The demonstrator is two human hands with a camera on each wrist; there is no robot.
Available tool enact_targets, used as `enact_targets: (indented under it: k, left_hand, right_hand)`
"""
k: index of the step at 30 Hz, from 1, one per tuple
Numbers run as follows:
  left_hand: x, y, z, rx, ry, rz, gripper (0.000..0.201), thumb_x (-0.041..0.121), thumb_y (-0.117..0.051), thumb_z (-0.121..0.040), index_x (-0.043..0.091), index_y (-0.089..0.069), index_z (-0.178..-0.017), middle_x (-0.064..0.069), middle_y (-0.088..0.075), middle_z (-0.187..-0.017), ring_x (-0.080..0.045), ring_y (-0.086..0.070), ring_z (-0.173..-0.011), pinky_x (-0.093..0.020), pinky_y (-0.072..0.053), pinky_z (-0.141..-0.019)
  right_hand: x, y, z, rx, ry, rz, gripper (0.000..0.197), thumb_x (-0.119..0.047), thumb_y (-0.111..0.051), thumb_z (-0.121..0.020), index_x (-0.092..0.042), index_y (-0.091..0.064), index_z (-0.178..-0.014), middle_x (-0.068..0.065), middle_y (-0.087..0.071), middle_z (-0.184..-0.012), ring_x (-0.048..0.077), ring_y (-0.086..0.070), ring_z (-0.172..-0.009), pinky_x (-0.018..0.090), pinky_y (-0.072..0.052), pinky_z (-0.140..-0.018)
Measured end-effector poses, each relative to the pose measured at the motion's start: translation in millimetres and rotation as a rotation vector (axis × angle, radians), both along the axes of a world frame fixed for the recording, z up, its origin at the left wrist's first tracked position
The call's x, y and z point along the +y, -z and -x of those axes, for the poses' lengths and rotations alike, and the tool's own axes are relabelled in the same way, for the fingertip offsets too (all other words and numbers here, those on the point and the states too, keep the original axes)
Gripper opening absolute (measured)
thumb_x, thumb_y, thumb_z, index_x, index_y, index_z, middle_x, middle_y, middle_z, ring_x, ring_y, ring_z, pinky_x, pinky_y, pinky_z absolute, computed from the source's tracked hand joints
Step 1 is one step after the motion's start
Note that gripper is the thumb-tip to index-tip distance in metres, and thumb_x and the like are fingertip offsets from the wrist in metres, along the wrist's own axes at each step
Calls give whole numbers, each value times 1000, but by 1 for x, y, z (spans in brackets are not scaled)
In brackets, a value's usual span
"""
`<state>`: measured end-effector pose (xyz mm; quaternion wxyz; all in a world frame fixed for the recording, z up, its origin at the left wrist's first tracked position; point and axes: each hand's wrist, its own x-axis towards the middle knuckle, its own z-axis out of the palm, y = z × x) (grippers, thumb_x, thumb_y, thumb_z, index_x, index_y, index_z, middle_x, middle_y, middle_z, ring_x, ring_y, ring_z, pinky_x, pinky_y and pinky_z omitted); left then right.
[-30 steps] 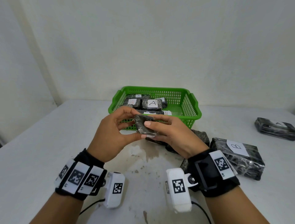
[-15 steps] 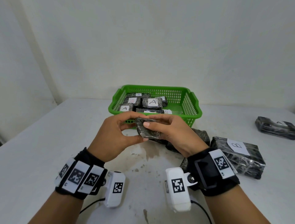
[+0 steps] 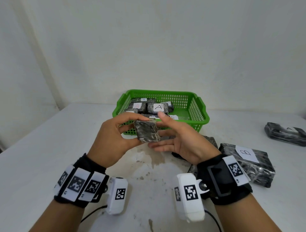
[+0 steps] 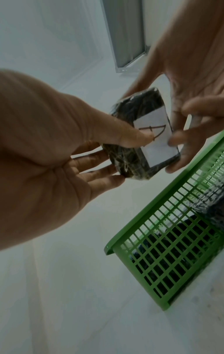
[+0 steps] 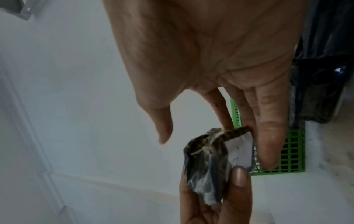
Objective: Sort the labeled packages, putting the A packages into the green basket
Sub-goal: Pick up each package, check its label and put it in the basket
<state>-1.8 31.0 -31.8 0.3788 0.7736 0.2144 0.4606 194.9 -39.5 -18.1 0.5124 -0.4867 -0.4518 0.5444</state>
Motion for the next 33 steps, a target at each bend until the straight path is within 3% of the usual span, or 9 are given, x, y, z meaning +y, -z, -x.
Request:
enact_targets:
  k: [4, 8, 10, 16, 19, 22, 26, 29, 33]
  left_hand:
    - [-6, -2, -2, 87, 56, -33, 62, 6, -87, -67, 19, -65, -123, 5, -65, -125, -15, -59, -124, -35, -50, -105]
    - [-4, 0, 0, 139, 151, 173, 106, 9, -92, -61, 31, -37, -150, 10, -47, -147, -12, -48, -137, -38, -47, -108]
    - [-4, 1, 1, 126, 215, 284, 112, 9, -92, -62, 35, -30, -153, 10, -51, -145, -12, -53, -133, -39, -50, -104]
    - [-6, -6, -2, -52, 79, 221, 53, 14, -78, -72, 16, -64, -124, -3, -71, -120, -20, -68, -113, -38, -59, -90]
    - [-4, -4, 1, -87, 74, 194, 56, 4, -81, -69, 8, -64, -122, -8, -71, -118, -25, -70, -108, -43, -58, -90]
    - [-6, -4, -1, -72, 88, 130, 65, -2, -84, -66, 9, -61, -126, -5, -69, -122, -22, -68, -113, -40, -57, -93]
    - [-7, -2, -2, 19, 75, 68, 67, 0, -87, -68, 20, -62, -127, 3, -67, -126, -18, -65, -117, -35, -54, -98]
    - [-7, 0, -3, 81, 45, -2, 58, 6, -87, -70, 21, -67, -122, 6, -69, -119, -17, -66, -113, -37, -55, -97]
    - [-7, 0, -3, 83, 40, -65, 53, 5, -87, -70, 17, -69, -119, 5, -70, -115, -19, -66, -112, -36, -56, -95]
  right_hand:
    - [5, 7, 1, 74, 120, -33, 32, -26, -74, -93, 0, -74, -112, 23, -76, -107, 29, -72, -83, 39, -63, -82]
    - [7, 7, -2, 129, 142, -120, 24, -4, -72, -92, -2, -73, -115, 16, -79, -103, 22, -75, -80, 30, -63, -69]
    - [6, 6, -5, 73, 166, -214, 25, 1, -73, -89, -6, -73, -114, 10, -80, -107, 21, -77, -87, 28, -61, -67]
    - [3, 6, -3, -58, 161, -339, 46, 13, -76, -83, -12, -70, -121, 5, -73, -122, 24, -77, -105, 39, -65, -82]
    - [6, 9, 0, -76, 133, -248, 49, -19, -87, -80, -23, -68, -125, 8, -68, -131, 24, -74, -112, 47, -60, -98]
    - [6, 8, 3, -61, 48, -106, 49, -40, -84, -81, -19, -70, -123, 7, -78, -119, 23, -76, -108, 45, -56, -105]
    - [6, 10, 5, -25, 97, -157, 23, -16, -76, -92, -3, -76, -111, 17, -79, -110, 31, -76, -103, 48, -57, -103]
    - [7, 12, 4, -81, 144, -188, 23, -13, -81, -88, -4, -78, -108, 16, -79, -108, 37, -74, -108, 55, -55, -105]
    - [5, 9, 7, -57, 106, -152, 30, -12, -81, -87, -4, -75, -115, 15, -79, -110, 33, -76, -106, 49, -59, -100]
